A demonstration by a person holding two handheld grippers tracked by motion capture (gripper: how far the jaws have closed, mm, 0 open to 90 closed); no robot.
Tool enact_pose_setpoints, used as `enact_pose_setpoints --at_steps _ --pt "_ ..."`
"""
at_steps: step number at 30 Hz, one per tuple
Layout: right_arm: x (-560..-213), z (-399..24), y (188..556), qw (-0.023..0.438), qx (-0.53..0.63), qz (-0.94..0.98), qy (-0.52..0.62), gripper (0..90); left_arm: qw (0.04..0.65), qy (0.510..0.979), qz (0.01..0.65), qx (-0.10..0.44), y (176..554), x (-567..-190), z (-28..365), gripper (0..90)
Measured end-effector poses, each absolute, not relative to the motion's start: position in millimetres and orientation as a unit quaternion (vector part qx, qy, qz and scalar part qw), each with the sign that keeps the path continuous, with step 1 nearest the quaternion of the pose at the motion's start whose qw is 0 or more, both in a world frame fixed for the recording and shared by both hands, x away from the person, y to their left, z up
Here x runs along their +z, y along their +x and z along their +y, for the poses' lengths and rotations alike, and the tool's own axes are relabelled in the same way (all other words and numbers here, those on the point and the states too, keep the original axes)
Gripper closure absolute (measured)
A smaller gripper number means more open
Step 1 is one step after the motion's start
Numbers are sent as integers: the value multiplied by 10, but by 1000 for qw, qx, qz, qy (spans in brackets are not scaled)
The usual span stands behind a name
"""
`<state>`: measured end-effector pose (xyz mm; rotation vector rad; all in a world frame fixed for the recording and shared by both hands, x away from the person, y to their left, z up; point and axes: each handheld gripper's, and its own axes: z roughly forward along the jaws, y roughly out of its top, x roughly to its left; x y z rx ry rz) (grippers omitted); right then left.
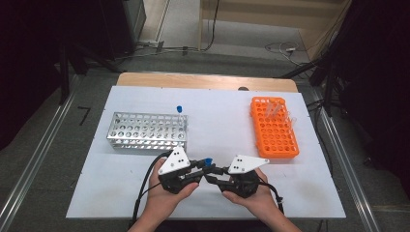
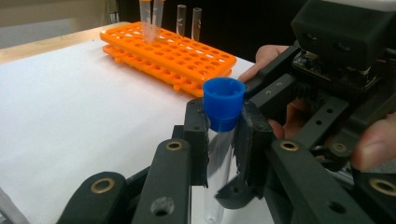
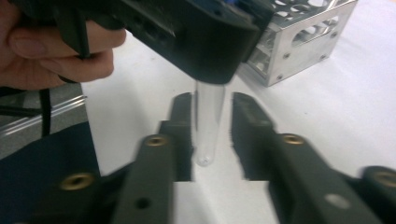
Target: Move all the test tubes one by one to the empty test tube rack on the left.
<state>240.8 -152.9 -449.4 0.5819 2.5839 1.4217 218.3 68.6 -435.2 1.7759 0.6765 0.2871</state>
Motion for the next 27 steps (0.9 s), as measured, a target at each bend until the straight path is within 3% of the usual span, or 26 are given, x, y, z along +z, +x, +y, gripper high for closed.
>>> enact_pose_setpoints --at_steps 7,15,27 --pt "-4443 -1710 2432 70 493 843 203 254 575 750 301 126 2220 -4339 802 768" --pt "-4445 -2034 2511 82 488 840 225 12 577 739 320 135 2260 -4325 967 769" --pt "-4451 -2576 2556 84 497 823 263 0 577 718 353 164 2400 -4244 1292 769"
